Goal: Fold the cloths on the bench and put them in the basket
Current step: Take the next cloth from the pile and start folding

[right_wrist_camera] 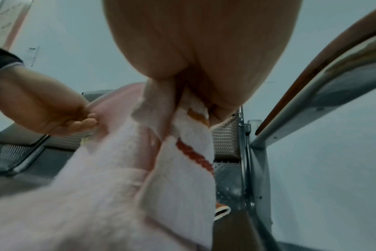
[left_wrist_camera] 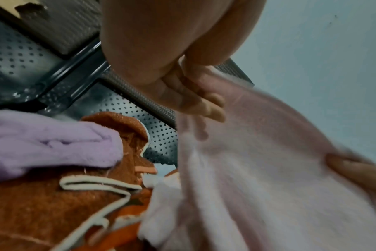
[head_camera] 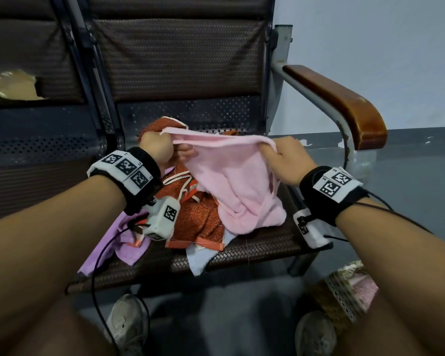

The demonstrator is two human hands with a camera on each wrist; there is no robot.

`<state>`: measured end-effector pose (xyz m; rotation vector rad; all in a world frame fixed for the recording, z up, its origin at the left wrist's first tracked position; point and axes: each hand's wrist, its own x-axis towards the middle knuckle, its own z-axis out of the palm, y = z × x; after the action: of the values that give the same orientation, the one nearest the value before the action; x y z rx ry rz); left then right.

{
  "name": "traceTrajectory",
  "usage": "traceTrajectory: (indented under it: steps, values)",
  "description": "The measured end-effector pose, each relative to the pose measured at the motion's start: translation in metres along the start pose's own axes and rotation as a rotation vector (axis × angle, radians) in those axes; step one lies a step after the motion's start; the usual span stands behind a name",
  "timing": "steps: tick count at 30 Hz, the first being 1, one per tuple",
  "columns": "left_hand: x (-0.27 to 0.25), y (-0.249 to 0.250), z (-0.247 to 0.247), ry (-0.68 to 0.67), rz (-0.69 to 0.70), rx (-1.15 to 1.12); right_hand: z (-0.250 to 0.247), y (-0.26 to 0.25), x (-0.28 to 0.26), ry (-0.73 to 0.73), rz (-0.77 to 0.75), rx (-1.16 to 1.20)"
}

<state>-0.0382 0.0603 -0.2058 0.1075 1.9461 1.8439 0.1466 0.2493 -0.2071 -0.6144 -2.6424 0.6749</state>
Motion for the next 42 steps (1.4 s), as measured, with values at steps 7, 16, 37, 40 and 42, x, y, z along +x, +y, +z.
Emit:
traceTrajectory:
  steps: [7,16,37,40,42]
  values:
    - [-0.003,0.004,0.000,0.039,0.072,-0.137,-0.008,0.014,-0.006,-0.260,0.013,-0.289]
    - [0.005,0.001,-0.005,0.074,0.083,-0.133,-0.015,0.021,-0.005,-0.054,0.049,-0.170]
    - [0.005,-0.009,-0.019,-0.032,0.116,-0.003,-0.021,0.034,-0.017,-0.158,-0.027,-0.078]
    - [0.003,-0.013,-0.021,-0.123,0.139,0.056,-0.019,0.028,-0.020,-0.218,-0.039,-0.072]
    - [0.005,-0.015,-0.019,-0.111,0.162,0.091,-0.014,0.027,-0.021,-0.254,-0.030,-0.109]
